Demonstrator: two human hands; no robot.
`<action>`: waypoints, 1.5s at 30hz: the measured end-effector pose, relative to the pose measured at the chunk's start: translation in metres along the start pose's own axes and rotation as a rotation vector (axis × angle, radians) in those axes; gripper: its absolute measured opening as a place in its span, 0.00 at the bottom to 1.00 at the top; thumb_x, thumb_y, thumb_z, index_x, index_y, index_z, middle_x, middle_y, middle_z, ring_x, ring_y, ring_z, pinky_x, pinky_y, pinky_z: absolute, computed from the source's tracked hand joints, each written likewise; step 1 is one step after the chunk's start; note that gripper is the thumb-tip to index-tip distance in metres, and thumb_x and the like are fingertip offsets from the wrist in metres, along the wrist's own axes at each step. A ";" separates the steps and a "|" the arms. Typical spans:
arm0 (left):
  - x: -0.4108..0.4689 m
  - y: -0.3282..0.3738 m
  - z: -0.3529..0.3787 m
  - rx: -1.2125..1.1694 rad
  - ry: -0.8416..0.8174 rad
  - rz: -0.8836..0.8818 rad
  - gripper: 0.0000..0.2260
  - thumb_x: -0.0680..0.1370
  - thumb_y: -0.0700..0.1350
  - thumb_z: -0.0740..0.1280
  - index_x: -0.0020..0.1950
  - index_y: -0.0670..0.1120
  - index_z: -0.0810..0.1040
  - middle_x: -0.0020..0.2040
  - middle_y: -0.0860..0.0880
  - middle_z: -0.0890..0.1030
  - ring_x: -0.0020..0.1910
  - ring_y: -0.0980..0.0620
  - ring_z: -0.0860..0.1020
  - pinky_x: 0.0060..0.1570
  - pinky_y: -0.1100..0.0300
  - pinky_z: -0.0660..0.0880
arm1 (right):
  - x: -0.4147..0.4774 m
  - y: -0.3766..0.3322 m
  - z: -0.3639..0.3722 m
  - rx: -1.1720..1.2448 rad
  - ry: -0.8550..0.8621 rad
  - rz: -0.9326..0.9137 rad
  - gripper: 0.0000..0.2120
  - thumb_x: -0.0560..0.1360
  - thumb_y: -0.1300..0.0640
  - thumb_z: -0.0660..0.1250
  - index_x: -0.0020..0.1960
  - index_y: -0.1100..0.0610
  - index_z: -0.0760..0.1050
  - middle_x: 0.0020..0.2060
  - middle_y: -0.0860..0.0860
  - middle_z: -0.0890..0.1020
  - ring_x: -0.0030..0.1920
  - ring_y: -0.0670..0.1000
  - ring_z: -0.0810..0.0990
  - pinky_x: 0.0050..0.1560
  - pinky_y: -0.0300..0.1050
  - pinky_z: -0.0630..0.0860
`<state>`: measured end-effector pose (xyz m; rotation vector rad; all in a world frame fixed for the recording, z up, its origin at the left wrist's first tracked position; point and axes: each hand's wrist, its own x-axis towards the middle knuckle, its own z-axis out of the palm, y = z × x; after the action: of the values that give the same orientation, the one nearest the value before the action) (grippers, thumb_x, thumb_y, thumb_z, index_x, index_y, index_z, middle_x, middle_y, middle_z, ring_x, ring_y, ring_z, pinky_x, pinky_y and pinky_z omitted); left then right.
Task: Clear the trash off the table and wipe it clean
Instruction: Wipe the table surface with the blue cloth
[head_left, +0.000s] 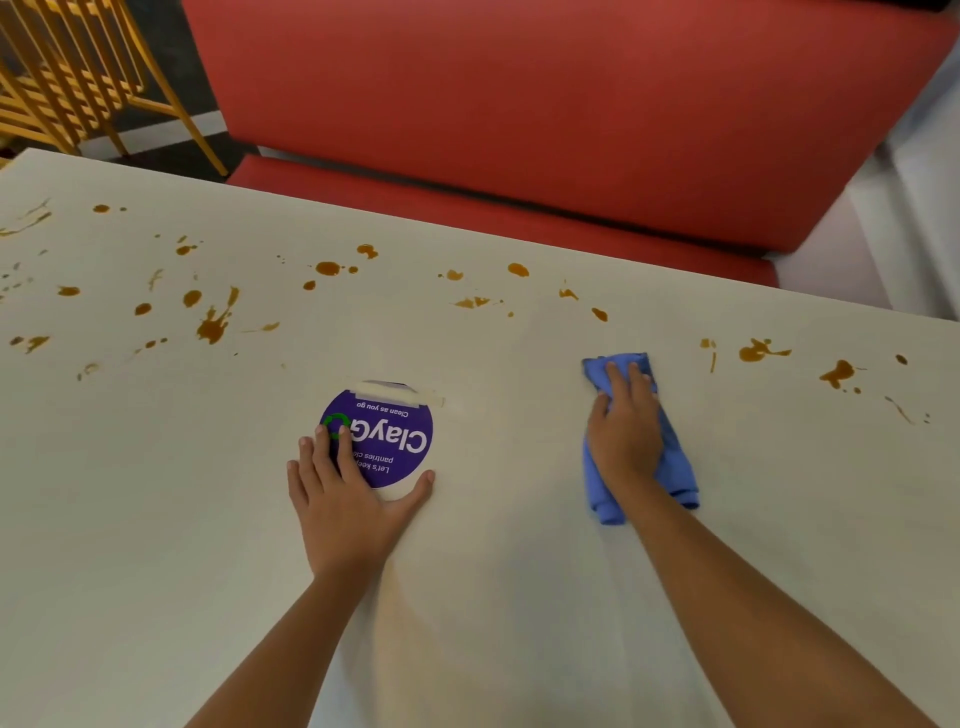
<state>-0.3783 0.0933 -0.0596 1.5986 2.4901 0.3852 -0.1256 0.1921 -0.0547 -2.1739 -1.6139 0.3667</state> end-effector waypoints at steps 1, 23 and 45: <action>0.000 0.000 0.000 0.001 0.003 0.002 0.51 0.63 0.76 0.51 0.74 0.40 0.59 0.74 0.41 0.60 0.74 0.42 0.54 0.73 0.48 0.47 | -0.004 -0.012 0.007 -0.007 -0.024 -0.045 0.20 0.80 0.58 0.53 0.72 0.54 0.63 0.73 0.53 0.60 0.73 0.56 0.57 0.64 0.53 0.69; 0.000 -0.001 -0.001 -0.017 -0.011 0.006 0.52 0.62 0.76 0.50 0.74 0.41 0.57 0.75 0.41 0.58 0.74 0.42 0.53 0.73 0.48 0.47 | -0.071 0.124 -0.062 0.179 0.025 -0.123 0.18 0.78 0.62 0.61 0.68 0.56 0.70 0.70 0.51 0.68 0.70 0.51 0.65 0.64 0.31 0.58; 0.002 0.004 0.000 -0.004 -0.009 -0.036 0.51 0.61 0.77 0.50 0.75 0.43 0.57 0.75 0.43 0.59 0.75 0.43 0.53 0.73 0.49 0.48 | -0.019 -0.018 0.015 0.069 -0.050 -0.351 0.19 0.70 0.67 0.69 0.60 0.58 0.76 0.62 0.57 0.76 0.62 0.60 0.75 0.50 0.52 0.80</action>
<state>-0.3757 0.0963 -0.0582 1.5480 2.5064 0.3775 -0.1533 0.1805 -0.0601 -1.7970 -1.9356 0.3646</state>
